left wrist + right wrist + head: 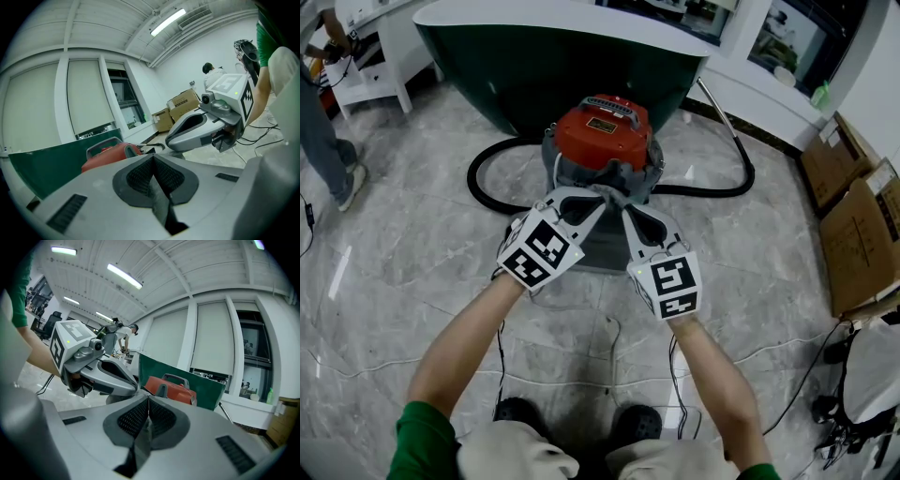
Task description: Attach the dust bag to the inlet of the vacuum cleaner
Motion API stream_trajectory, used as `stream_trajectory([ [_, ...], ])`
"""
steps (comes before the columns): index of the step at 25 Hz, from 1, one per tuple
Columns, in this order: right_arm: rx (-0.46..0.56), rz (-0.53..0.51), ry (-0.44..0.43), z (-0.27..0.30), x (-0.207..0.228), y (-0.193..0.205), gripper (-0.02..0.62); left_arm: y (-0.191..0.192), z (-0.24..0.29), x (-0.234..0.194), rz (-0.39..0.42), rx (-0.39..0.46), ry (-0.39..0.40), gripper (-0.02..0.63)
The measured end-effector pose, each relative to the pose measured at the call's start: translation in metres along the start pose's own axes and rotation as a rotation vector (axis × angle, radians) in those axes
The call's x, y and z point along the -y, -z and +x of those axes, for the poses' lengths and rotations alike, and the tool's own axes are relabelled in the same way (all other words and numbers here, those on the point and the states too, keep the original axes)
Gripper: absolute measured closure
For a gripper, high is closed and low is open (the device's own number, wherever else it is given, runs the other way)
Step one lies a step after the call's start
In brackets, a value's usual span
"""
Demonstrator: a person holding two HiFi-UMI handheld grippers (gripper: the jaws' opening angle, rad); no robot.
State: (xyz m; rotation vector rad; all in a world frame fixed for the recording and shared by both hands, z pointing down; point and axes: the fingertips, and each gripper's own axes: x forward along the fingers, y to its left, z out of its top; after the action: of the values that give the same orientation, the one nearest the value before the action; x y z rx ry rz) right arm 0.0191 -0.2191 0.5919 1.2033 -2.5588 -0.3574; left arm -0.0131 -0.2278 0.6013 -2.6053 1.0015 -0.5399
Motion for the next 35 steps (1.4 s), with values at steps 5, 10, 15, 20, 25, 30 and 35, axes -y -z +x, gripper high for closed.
stream_trajectory([
  [5,-0.009,-0.005,-0.002,0.006,0.001,0.002,0.583,0.001,0.004,-0.001,-0.004,-0.001,0.008,0.601],
  [10,-0.016,0.003,-0.013,0.019,0.008,0.007,0.583,0.003,0.014,-0.01,-0.004,0.004,-0.002,0.601],
  [15,0.022,0.057,-0.036,0.029,0.011,0.009,0.583,0.001,0.025,-0.016,-0.01,0.06,-0.017,0.601],
  [20,-0.002,0.091,-0.069,0.03,-0.001,0.02,0.584,0.002,0.021,-0.008,-0.055,0.069,-0.012,0.601],
  [25,-0.135,0.18,-0.099,0.029,0.004,0.017,0.584,-0.003,0.017,-0.015,-0.107,0.004,-0.016,0.601],
  [30,-0.248,0.252,-0.125,0.013,0.014,-0.026,0.584,-0.04,-0.006,-0.027,-0.23,-0.083,0.029,0.601],
  [35,-0.33,0.291,-0.144,-0.016,0.035,-0.103,0.584,-0.116,-0.042,-0.041,-0.299,-0.148,0.072,0.601],
])
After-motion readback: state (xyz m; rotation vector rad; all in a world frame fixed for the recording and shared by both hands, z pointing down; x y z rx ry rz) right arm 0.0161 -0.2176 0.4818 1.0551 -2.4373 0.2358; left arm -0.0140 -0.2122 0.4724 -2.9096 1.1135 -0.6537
